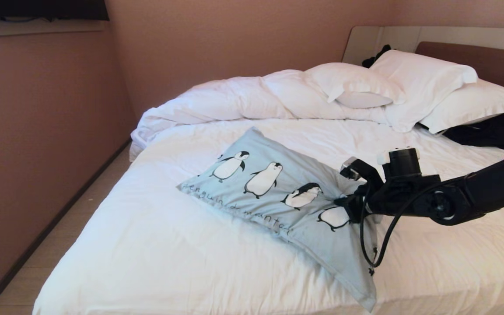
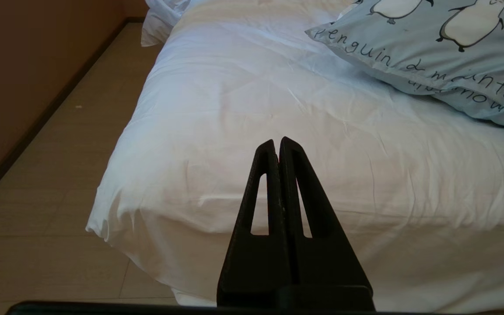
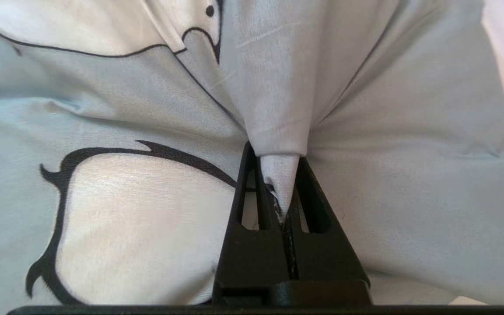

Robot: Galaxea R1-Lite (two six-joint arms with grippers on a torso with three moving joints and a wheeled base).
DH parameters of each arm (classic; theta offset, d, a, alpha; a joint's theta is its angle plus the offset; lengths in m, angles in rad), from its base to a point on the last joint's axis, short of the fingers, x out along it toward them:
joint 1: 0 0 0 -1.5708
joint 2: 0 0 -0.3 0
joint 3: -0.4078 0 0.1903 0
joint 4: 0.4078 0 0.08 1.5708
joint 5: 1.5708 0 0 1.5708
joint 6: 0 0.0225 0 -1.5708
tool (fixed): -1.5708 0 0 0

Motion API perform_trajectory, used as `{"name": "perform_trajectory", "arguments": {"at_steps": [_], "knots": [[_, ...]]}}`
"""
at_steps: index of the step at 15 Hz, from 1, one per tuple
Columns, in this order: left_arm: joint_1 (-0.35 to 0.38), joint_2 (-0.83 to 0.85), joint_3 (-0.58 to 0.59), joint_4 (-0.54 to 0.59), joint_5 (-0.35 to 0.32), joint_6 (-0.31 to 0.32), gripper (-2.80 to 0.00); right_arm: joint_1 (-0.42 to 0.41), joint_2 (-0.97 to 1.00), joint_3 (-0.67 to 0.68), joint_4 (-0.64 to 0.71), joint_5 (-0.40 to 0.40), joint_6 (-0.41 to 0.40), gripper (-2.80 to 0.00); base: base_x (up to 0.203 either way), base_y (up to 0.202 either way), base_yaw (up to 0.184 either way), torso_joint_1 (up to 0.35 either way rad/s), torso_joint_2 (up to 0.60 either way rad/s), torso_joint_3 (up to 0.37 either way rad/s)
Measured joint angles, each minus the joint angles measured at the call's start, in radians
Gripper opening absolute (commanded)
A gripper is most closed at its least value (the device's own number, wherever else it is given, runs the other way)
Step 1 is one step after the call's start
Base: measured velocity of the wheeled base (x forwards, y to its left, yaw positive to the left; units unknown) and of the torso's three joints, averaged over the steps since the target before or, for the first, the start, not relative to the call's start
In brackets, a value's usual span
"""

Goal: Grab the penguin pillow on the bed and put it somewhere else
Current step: Pick up the pillow, then move to the head of the bed

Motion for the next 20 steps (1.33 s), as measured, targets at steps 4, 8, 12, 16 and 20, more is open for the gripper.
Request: {"name": "perform_trajectory", "arguments": {"at_steps": [4,8,12,16,20], "knots": [[0.000,0.000,0.000,0.000,0.000,0.000,-2.80,-0.006,-0.080,0.011,0.000,0.027,0.030,-2.80,0.000,0.000,0.000,0.000,0.00,0.000],[0.000,0.000,0.000,0.000,0.000,0.000,-2.80,-0.017,-0.152,0.009,-0.001,0.027,0.087,-2.80,0.000,0.000,0.000,0.000,0.00,0.000],[0.000,0.000,0.000,0.000,0.000,0.000,-2.80,-0.074,-0.231,-0.021,-0.006,0.023,0.165,-2.80,0.000,0.000,0.000,0.000,0.00,0.000],[0.000,0.000,0.000,0.000,0.000,0.000,-2.80,-0.149,-0.275,-0.046,-0.058,0.022,0.248,-2.80,0.000,0.000,0.000,0.000,0.00,0.000],[0.000,0.000,0.000,0.000,0.000,0.000,-2.80,-0.228,-0.307,-0.076,-0.096,0.024,0.320,-2.80,0.000,0.000,0.000,0.000,0.00,0.000]]}}
